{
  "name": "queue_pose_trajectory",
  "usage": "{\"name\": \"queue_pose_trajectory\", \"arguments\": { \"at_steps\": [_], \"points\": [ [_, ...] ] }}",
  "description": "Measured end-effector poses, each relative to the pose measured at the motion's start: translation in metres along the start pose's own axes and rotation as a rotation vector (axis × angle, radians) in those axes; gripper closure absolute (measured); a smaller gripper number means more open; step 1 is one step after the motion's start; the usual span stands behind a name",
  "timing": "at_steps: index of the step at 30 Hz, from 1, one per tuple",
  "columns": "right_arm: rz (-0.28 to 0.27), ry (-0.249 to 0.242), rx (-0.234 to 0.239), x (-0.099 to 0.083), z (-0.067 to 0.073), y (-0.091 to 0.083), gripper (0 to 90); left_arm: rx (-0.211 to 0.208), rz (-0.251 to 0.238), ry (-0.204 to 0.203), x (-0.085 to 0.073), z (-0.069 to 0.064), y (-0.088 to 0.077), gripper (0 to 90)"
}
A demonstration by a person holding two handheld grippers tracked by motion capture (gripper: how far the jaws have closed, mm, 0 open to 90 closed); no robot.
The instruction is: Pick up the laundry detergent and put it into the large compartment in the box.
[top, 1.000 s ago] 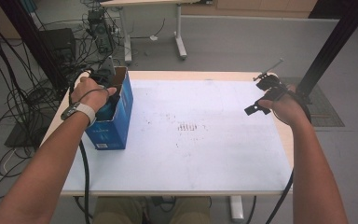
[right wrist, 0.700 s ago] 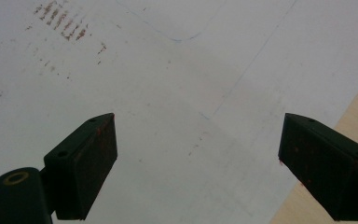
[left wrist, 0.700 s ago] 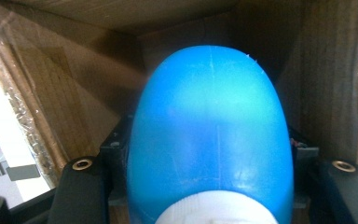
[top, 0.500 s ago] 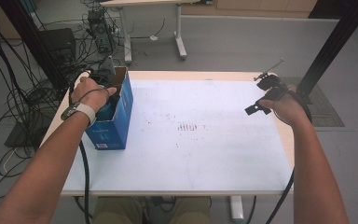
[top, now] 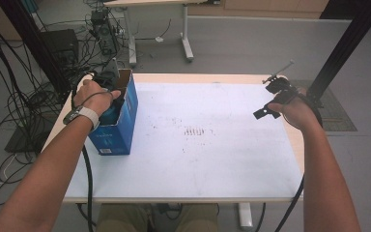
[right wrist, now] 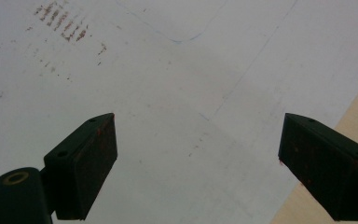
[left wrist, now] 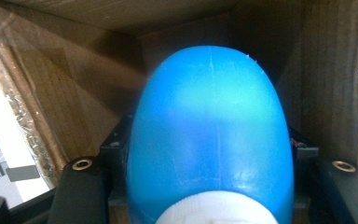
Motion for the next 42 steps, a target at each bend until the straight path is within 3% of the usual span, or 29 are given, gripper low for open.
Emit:
{"name": "queue_pose_trajectory", "arguments": {
  "at_steps": [42],
  "points": [
    [0.001,0.004,-0.004,-0.0027,-0.0002,-0.0024,11.5,-0.001,-0.01,0.002,-0.0002,0.0007,0.0005,34.7]
  ]
}}
Point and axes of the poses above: each handheld gripper's, and its own axes: y roughly forward along the jaws, x roughly out of its top, z roughly to its left, the point moved 10 cm from there along y, roughly forward along the jaws, and after that the axes turned 5 degrees about x, right-handed, at the moved point
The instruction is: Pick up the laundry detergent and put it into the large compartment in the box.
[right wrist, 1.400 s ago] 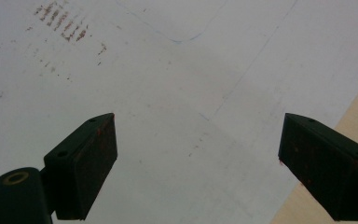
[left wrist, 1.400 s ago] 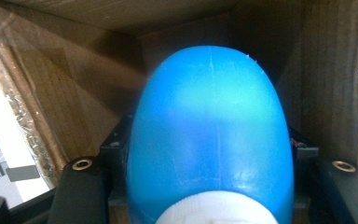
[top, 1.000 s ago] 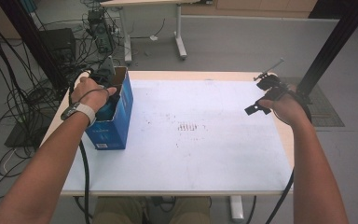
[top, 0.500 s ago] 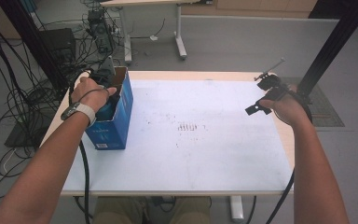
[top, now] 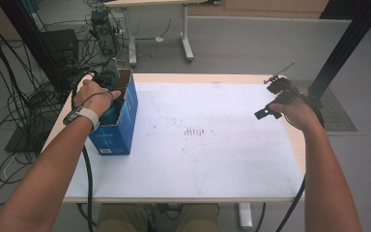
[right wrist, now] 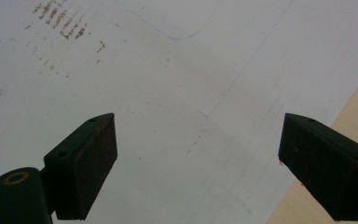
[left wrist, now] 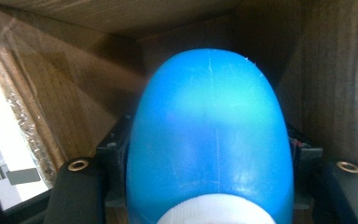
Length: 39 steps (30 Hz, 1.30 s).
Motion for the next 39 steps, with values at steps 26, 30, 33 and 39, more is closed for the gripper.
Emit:
{"name": "queue_pose_trajectory", "arguments": {
  "at_steps": [26,30,33,39],
  "points": [
    [0.004,-0.001,-0.001,0.001,0.002,-0.001,11.5,-0.036,-0.008,0.005,-0.002,0.007,-0.004,28.0],
    [0.002,-0.005,0.0,0.002,0.004,-0.001,11.5,-0.035,-0.01,0.009,-0.003,0.007,-0.007,27.9],
    [0.002,-0.007,-0.001,0.002,0.004,-0.002,11.5,-0.036,-0.016,0.01,-0.003,0.007,-0.009,27.8],
    [0.003,-0.005,-0.004,0.001,0.005,-0.003,11.5,-0.053,-0.023,0.004,-0.005,0.011,-0.013,27.7]
  ]
}}
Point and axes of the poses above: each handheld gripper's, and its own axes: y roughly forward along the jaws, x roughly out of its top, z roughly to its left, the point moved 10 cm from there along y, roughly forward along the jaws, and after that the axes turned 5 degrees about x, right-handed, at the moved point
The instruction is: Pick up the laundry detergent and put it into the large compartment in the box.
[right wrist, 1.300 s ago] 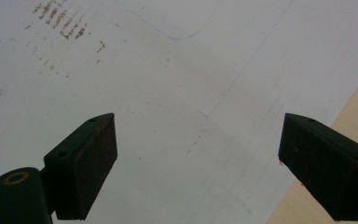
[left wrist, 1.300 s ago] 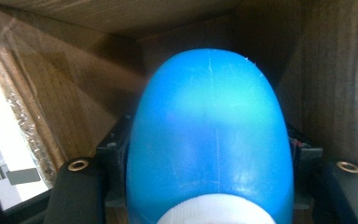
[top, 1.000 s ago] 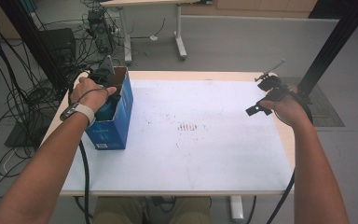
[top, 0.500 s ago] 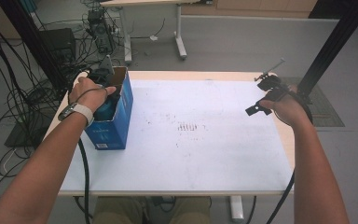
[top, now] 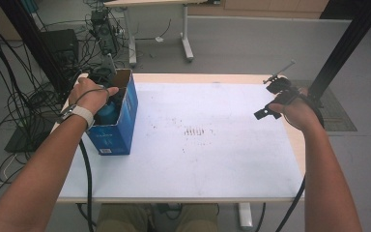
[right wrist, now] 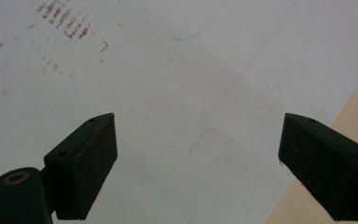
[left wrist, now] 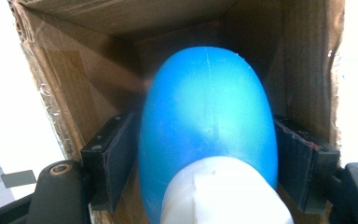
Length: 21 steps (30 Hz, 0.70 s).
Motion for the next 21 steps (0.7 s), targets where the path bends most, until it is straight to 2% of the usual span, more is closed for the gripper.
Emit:
{"name": "queue_pose_trajectory", "arguments": {
  "at_steps": [6,8,9,11,15,21],
  "points": [
    [-0.002,0.0,-0.003,0.0,0.001,-0.002,11.7,-0.014,0.007,0.001,0.0,0.002,-0.003,27.4],
    [-0.002,0.003,-0.004,0.0,0.001,-0.003,11.7,-0.003,0.005,0.002,0.0,0.002,-0.006,27.0],
    [-0.003,0.0,-0.004,0.0,0.001,-0.003,11.7,0.0,0.004,0.003,0.0,0.002,-0.008,22.8],
    [-0.003,0.001,-0.005,-0.001,0.001,-0.004,11.7,-0.014,-0.001,-0.006,-0.001,0.003,-0.01,20.2],
    [-0.006,0.0,-0.006,-0.001,0.001,-0.005,11.7,0.0,-0.007,0.008,-0.001,0.001,-0.016,19.0],
    [-0.008,0.0,-0.009,-0.002,0.002,-0.007,11.7,-0.02,-0.013,0.009,-0.002,0.001,-0.021,13.3]
  ]
}}
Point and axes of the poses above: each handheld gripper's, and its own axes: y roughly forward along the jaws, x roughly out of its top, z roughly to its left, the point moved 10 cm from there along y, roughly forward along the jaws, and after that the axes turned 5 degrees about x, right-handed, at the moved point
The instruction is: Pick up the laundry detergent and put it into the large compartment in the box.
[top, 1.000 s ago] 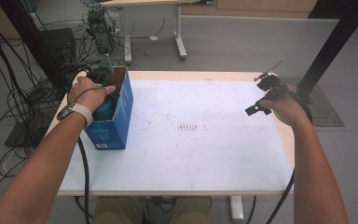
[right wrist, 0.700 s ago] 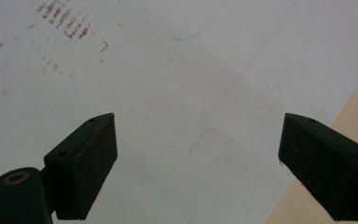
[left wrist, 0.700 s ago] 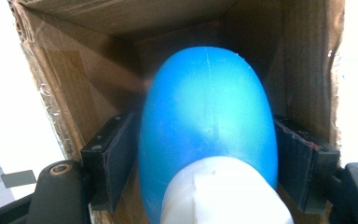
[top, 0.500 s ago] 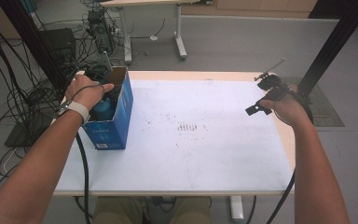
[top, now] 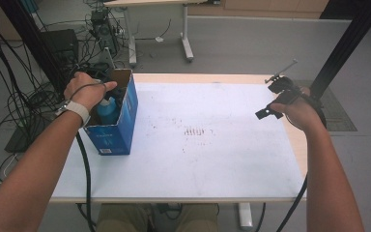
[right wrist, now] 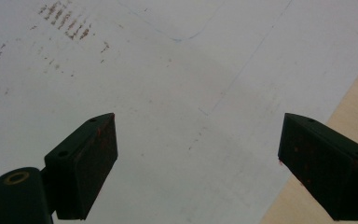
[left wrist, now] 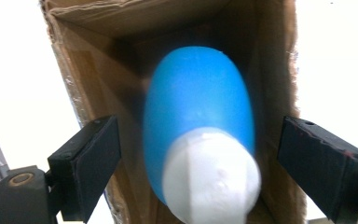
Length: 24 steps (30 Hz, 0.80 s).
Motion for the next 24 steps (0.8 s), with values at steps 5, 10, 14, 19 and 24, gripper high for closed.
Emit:
{"name": "queue_pose_trajectory", "arguments": {
  "at_steps": [5,10,14,19,24],
  "points": [
    [0.002,-0.002,-0.001,0.0,0.001,-0.001,11.7,-0.012,-0.012,0.021,-0.001,-0.004,-0.01,12.0],
    [-0.001,-0.003,-0.003,0.0,0.003,-0.003,11.7,-0.02,-0.041,0.043,-0.002,-0.01,-0.022,12.0],
    [-0.004,-0.001,-0.004,-0.001,0.003,-0.005,11.7,-0.024,-0.053,0.06,-0.002,-0.016,-0.031,12.0],
    [-0.005,0.0,-0.009,-0.003,0.003,-0.007,11.7,-0.019,-0.044,0.085,-0.003,-0.021,-0.043,11.9],
    [-0.009,-0.003,-0.011,-0.003,0.004,-0.01,11.7,-0.019,-0.051,0.097,-0.005,-0.023,-0.056,11.8]
  ]
}}
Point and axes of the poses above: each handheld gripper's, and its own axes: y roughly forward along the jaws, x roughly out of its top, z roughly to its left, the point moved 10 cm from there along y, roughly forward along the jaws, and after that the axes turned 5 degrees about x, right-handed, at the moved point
